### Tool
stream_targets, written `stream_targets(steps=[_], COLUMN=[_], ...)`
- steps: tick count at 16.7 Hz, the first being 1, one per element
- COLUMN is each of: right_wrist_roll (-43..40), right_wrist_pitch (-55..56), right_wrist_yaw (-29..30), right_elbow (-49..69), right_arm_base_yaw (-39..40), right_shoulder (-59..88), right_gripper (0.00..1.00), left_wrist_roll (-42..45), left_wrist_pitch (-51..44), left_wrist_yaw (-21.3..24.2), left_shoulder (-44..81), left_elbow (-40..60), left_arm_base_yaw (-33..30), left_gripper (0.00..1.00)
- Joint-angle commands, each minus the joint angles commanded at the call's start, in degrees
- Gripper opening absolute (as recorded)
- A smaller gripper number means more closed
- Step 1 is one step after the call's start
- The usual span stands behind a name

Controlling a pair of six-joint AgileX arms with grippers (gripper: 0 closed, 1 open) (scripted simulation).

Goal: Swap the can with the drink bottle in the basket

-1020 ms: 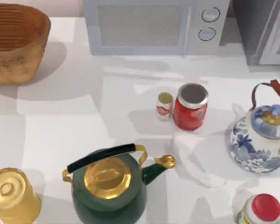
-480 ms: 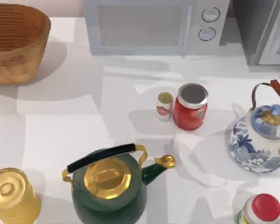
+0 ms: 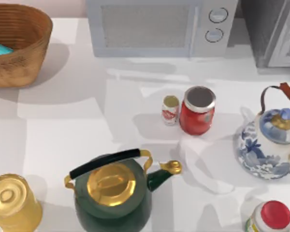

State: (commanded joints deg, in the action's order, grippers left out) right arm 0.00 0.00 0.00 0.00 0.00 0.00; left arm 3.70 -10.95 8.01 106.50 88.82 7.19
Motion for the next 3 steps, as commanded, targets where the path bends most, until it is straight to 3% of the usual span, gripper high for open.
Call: stream_targets(steps=[3], right_wrist_roll=[0.0], right_wrist_pitch=[0.0], right_wrist_yaw=[0.0], right_elbow=[0.0], right_arm_base_yaw=[0.0], right_shoulder=[0.0], right_gripper=[1.0], left_wrist_roll=[0.0], left_wrist_pitch=[0.0], left_wrist_yaw=[0.0], left_shoulder=[0.0], left_elbow=[0.0], left_arm_base_yaw=[0.0], left_gripper=[1.0])
